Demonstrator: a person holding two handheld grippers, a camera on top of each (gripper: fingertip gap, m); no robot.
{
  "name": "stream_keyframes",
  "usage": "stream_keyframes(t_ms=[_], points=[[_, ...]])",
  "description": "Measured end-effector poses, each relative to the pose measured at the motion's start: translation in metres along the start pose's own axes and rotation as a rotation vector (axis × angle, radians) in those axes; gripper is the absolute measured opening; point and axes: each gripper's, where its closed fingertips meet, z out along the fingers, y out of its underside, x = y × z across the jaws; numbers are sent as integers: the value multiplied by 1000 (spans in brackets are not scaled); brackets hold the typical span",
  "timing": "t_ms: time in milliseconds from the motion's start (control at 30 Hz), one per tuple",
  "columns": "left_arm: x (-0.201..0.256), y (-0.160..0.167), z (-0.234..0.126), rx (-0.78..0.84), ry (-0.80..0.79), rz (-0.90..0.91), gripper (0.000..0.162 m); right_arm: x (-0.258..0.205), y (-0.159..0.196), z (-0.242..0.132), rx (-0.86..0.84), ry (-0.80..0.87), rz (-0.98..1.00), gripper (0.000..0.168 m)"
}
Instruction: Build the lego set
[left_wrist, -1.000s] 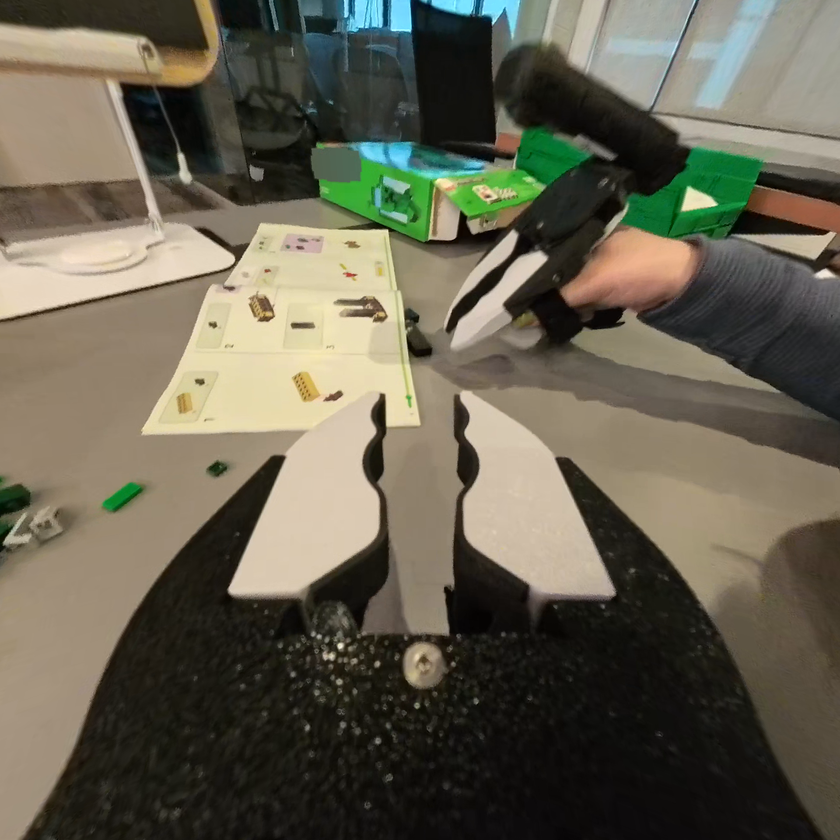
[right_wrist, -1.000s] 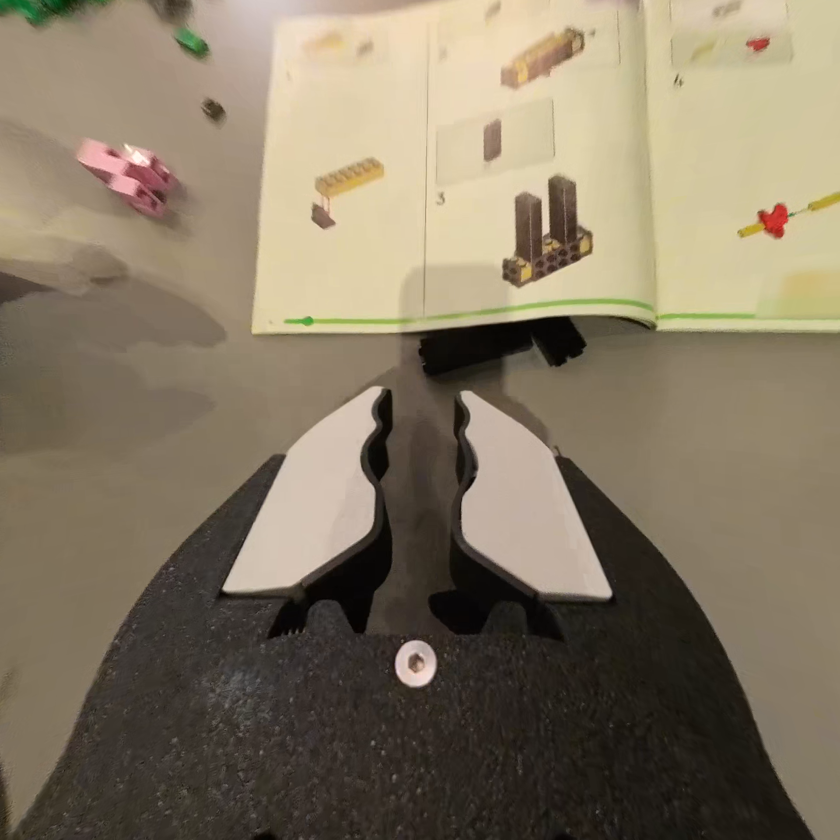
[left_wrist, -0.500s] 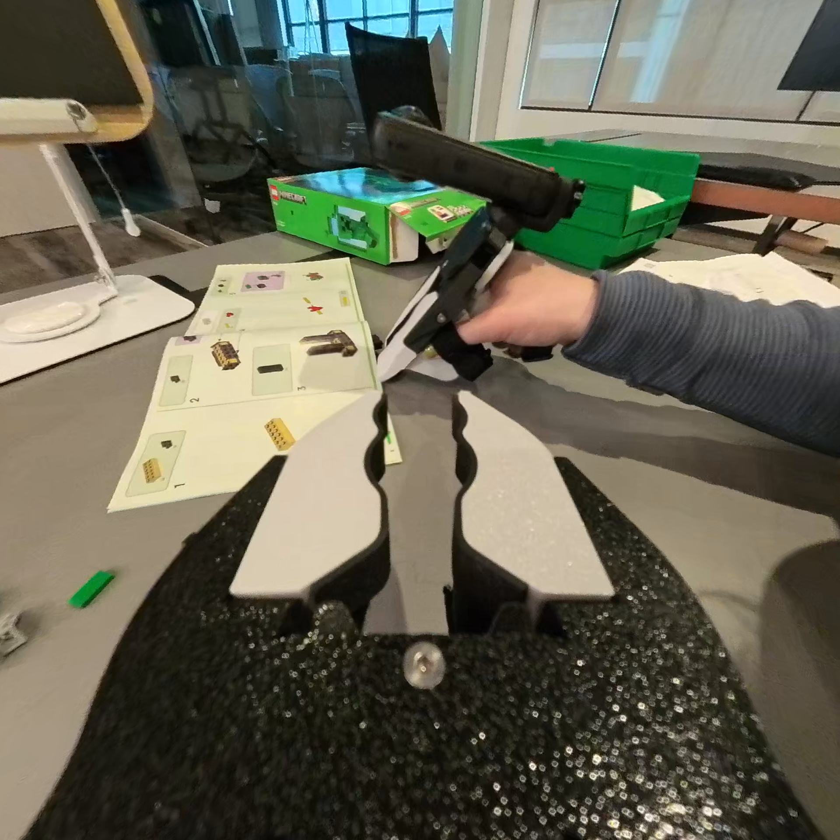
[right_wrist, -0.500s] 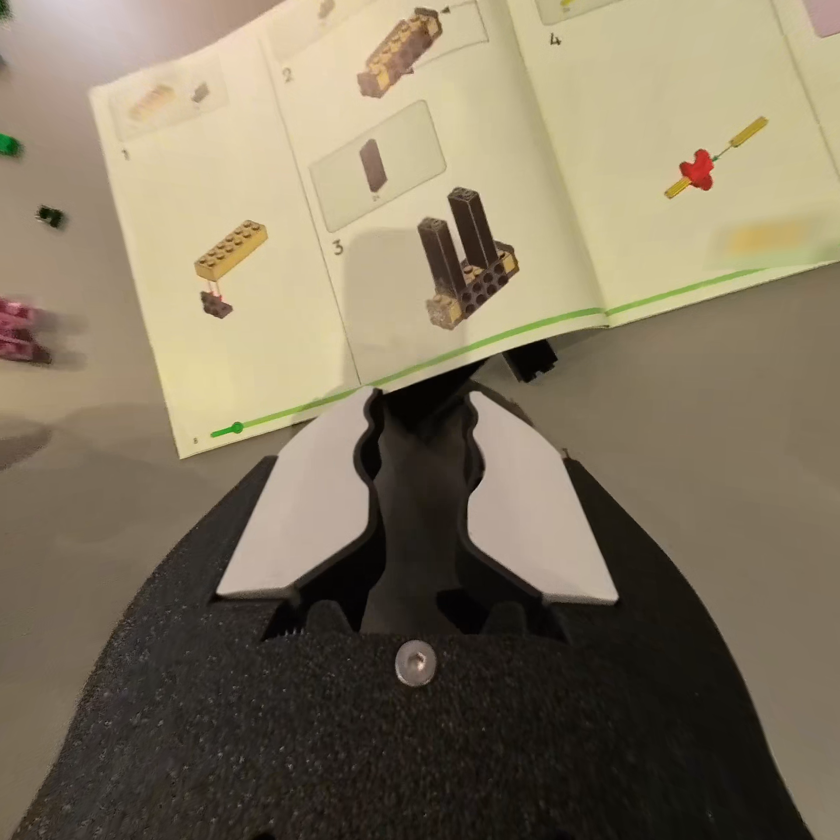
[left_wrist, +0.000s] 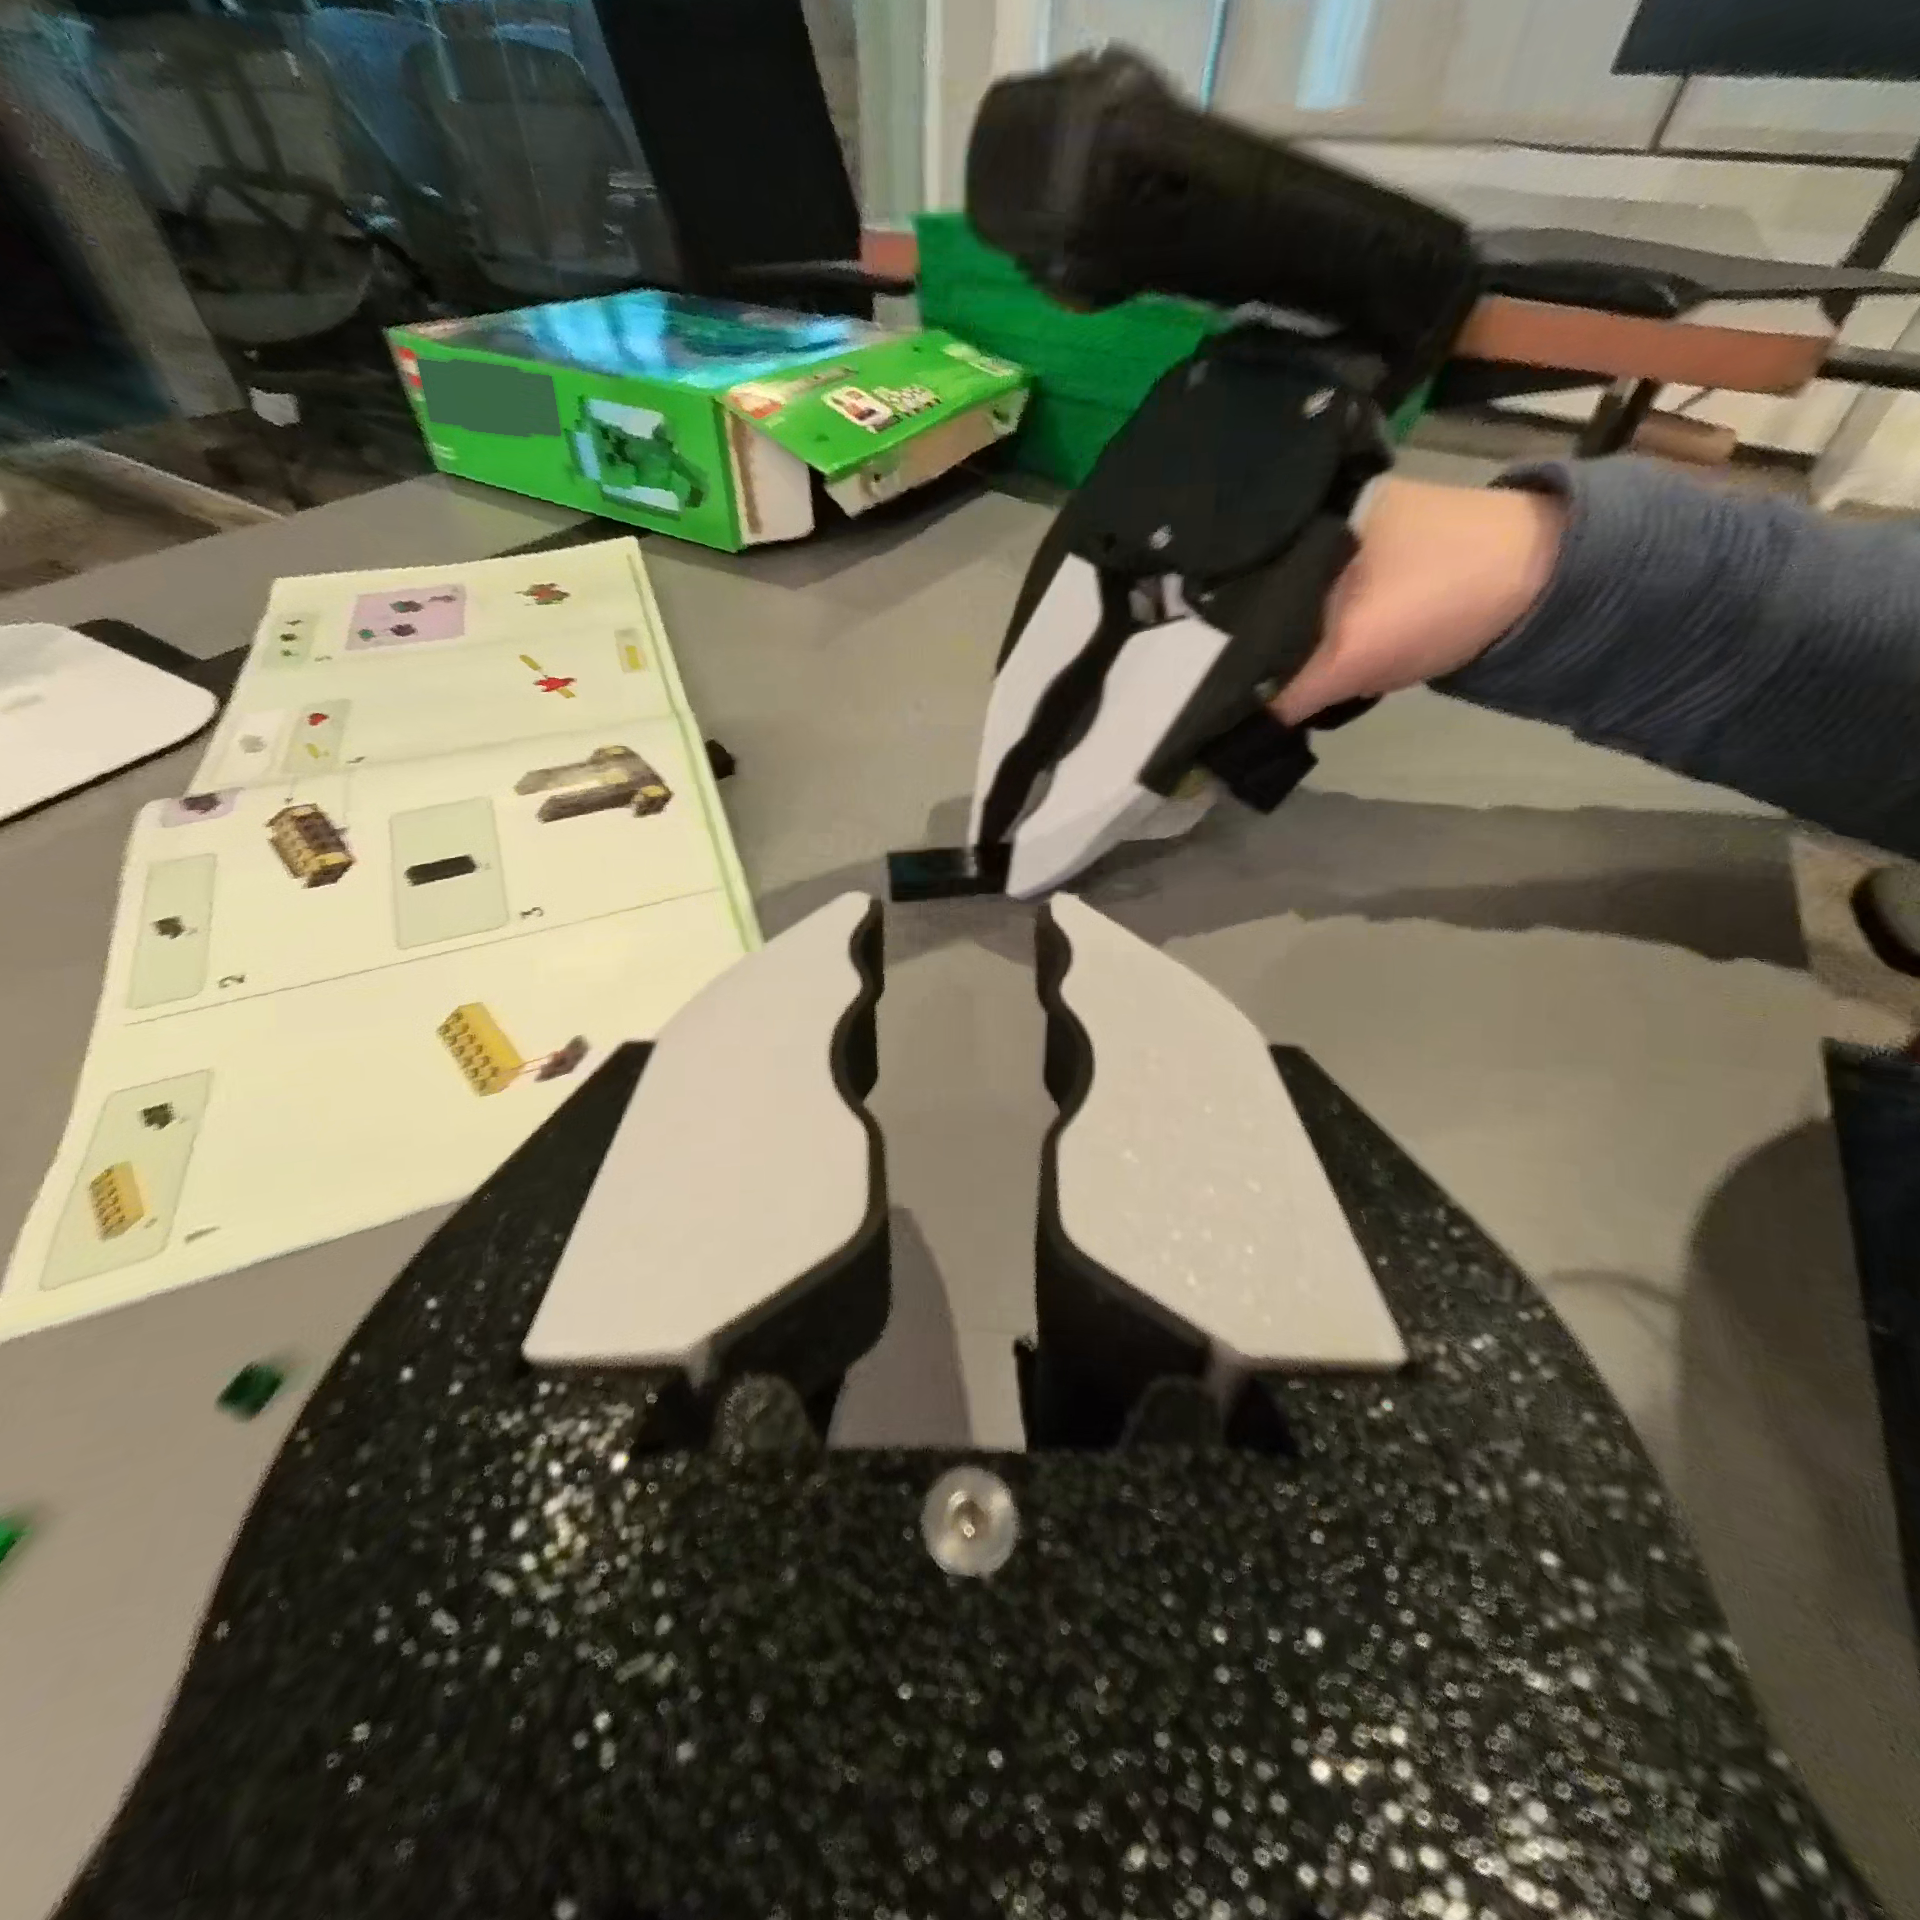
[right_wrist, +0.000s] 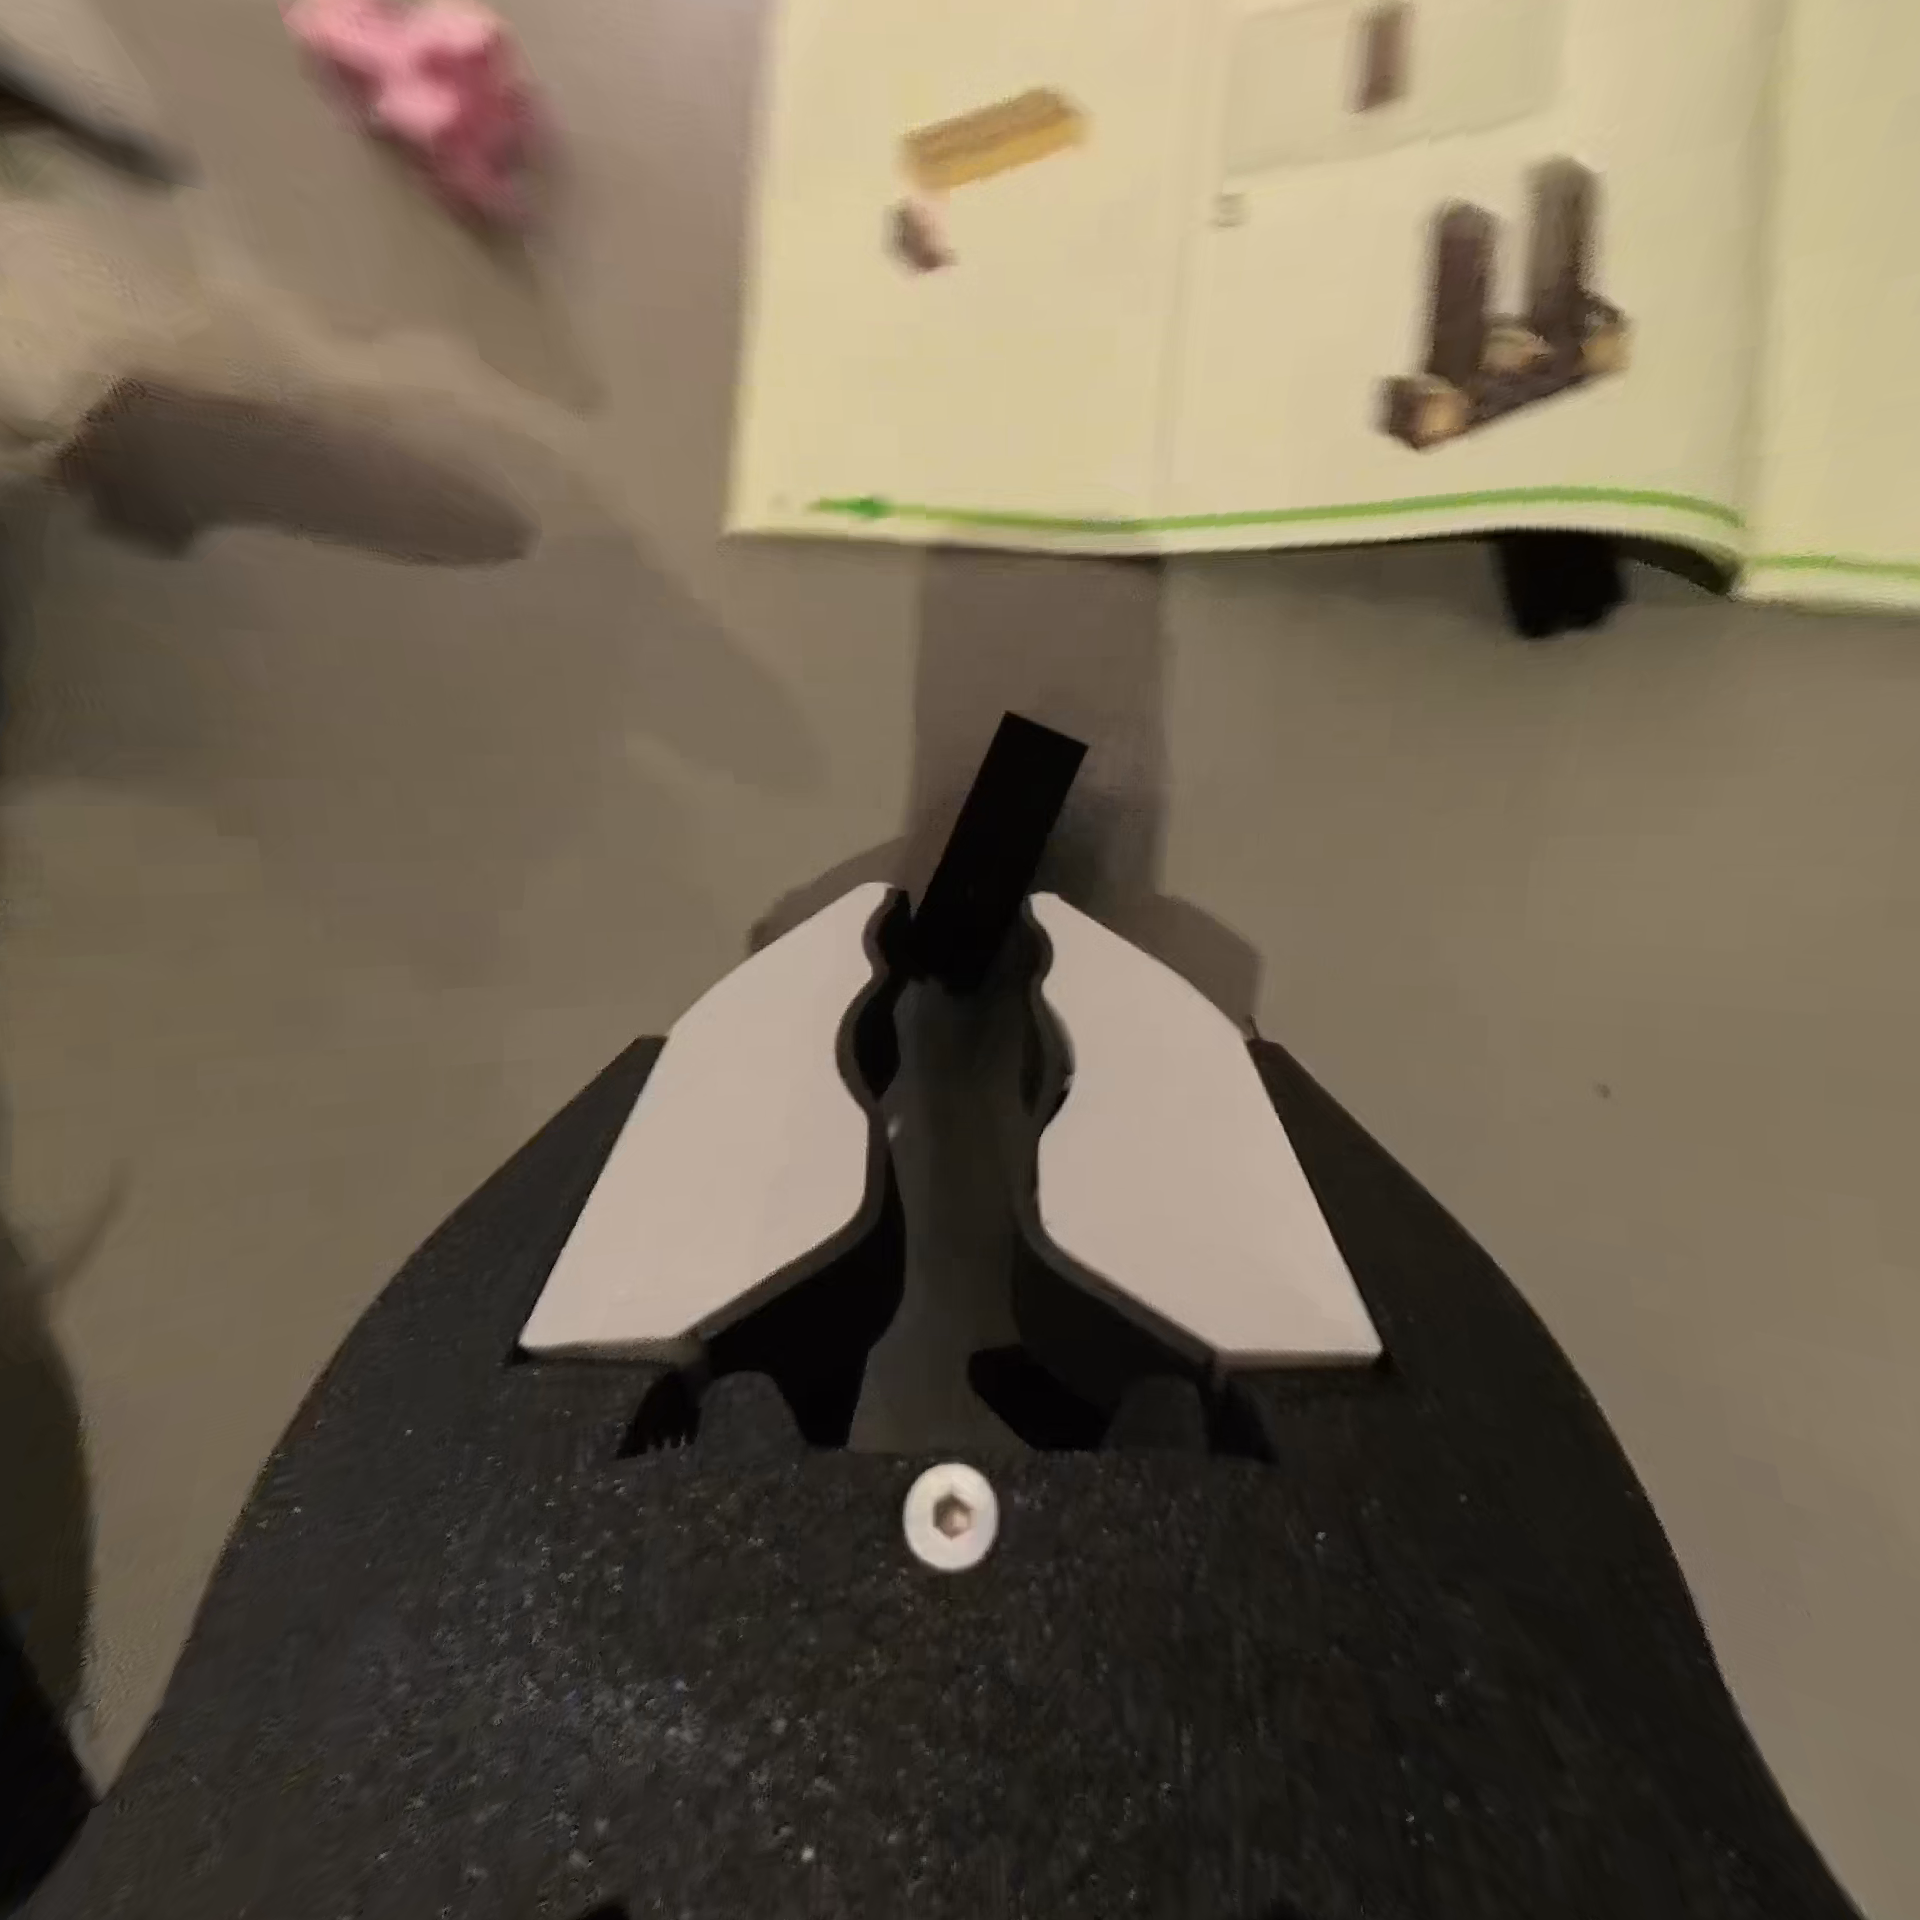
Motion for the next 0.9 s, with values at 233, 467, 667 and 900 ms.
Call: stream_keyframes(t_ms=[233,467,667,900], points=[[56,13,47,-198,344,101,38,-38,46,-32,10,-176,-505,19],[111,36,98,-367,542,272,41,-35,97,-59,4,-223,-655,21],[116,55,125,-487,518,390,39,-27,106,-84,157,-173,-600,24],[122,57,132,-591,569,340,17,-17,108,-100,337,-135,-471,29]])
